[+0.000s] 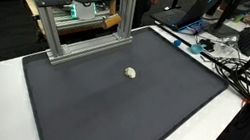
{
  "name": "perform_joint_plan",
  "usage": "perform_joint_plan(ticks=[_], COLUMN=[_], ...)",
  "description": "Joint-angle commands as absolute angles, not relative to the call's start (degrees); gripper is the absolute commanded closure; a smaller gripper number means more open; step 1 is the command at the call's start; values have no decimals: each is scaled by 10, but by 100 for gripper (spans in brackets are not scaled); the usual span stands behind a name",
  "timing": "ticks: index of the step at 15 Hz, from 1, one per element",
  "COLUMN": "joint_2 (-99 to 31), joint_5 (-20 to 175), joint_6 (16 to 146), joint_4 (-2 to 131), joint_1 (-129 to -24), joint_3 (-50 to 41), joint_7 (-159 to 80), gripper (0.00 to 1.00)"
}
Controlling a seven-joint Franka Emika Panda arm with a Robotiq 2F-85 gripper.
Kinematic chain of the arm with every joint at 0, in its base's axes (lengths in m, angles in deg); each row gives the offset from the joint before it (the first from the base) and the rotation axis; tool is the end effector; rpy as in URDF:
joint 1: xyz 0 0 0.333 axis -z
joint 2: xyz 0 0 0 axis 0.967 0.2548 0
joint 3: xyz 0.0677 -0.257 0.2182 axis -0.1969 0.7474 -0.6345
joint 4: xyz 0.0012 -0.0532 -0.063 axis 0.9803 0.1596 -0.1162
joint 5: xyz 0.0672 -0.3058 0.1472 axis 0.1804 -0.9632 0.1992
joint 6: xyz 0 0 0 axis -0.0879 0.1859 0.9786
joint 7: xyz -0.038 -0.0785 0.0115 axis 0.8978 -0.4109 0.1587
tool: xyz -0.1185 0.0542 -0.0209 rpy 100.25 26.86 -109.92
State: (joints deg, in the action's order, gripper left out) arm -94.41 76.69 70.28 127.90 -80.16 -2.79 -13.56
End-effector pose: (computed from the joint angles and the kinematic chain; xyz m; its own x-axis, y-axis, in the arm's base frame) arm 0.2777 -0.0105 0.4753 0.8987 0.3923 0.1962 0.3880 -0.9196 0.0613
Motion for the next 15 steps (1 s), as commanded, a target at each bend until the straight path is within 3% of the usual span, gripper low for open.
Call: perform_joint_plan(ticks=[1, 7, 15], joint_2=[-936, -930, -906], joint_5=[772, 783, 780], joint_6=[714, 689, 764], joint_4=[1289, 1266, 1271], joint_1=[-802, -796, -791], joint_3=[-33, -27, -45], joint_7=[-154, -175, -229], gripper=[0, 0, 0])
